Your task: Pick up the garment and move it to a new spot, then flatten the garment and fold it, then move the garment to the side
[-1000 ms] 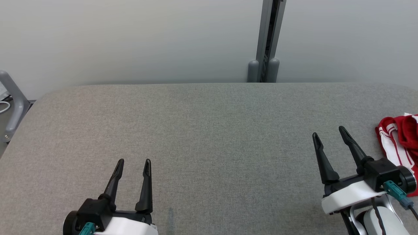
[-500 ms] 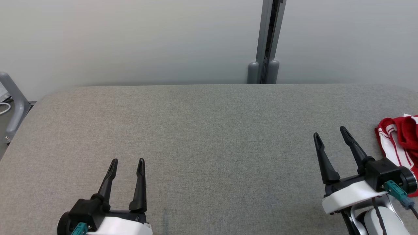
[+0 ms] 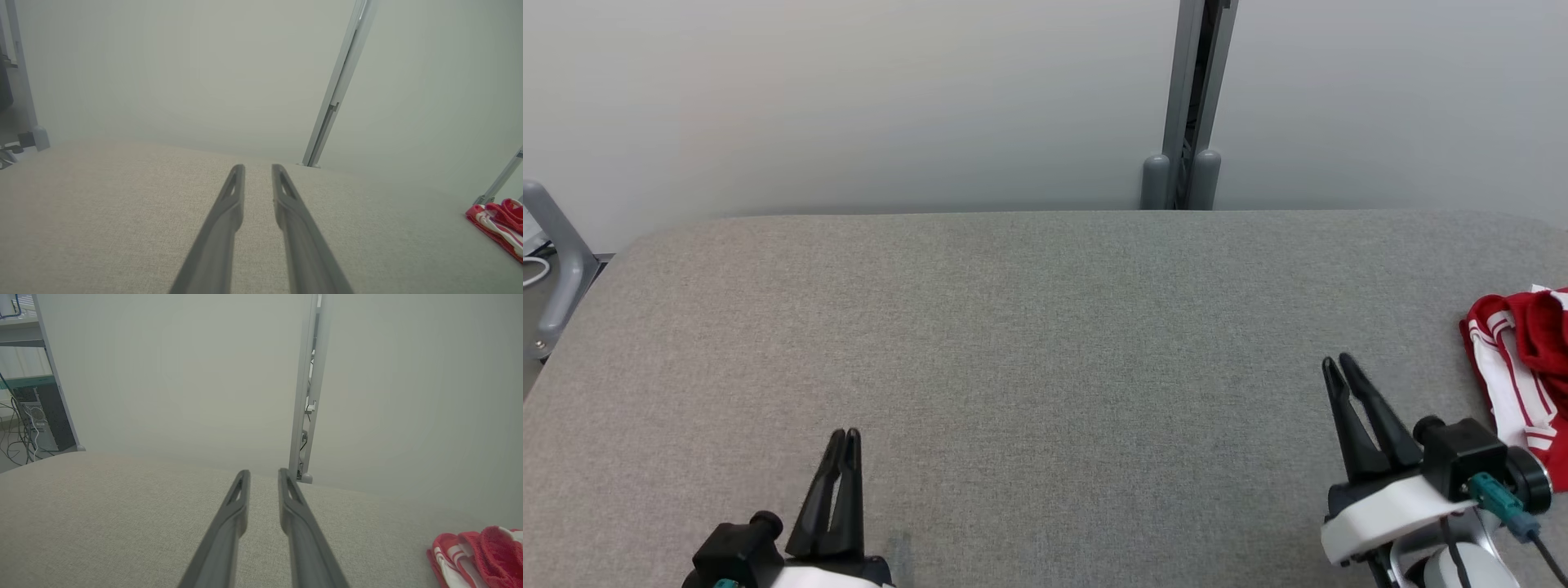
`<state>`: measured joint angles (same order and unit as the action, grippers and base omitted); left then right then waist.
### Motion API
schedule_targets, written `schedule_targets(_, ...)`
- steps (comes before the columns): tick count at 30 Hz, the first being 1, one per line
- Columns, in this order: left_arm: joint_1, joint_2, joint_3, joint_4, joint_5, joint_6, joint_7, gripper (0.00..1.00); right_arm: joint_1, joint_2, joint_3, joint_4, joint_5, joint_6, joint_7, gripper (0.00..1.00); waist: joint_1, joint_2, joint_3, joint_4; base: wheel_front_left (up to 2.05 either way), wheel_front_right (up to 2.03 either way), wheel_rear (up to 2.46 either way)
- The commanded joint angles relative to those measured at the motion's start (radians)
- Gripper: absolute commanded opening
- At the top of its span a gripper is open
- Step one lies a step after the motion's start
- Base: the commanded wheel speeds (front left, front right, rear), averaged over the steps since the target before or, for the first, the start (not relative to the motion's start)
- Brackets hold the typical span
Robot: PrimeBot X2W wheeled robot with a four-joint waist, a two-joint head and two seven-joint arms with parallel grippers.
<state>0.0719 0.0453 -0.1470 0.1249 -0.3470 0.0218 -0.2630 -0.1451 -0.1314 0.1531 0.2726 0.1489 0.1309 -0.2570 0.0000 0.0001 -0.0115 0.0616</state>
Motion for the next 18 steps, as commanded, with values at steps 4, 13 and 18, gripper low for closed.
schedule_targets(4, -0.011, 0.0, 0.001, 0.01, -0.066, -0.007, 0.013, 0.0, 0.001, 0.005, -0.027, 0.003, 0.071, 0.0, 0.025, 0.0, 0.0, -0.0001, 0.001, -0.002, 0.0, 0.0, 0.0)
schedule_targets(13, -0.053, 0.002, 0.006, 0.047, -0.205, -0.024, 0.044, 0.0, 0.009, 0.013, -0.077, -0.005, 0.225, 0.0, 0.073, 0.0, 0.0, -0.0001, 0.002, -0.006, 0.0, 0.0, 0.0)
schedule_targets(18, -0.076, 0.002, 0.01, 0.062, -0.284, -0.034, 0.062, 0.0, 0.013, 0.018, -0.105, -0.009, 0.314, 0.0, 0.1, 0.0, 0.0, -0.0001, 0.003, -0.008, 0.0, 0.0, 0.0)
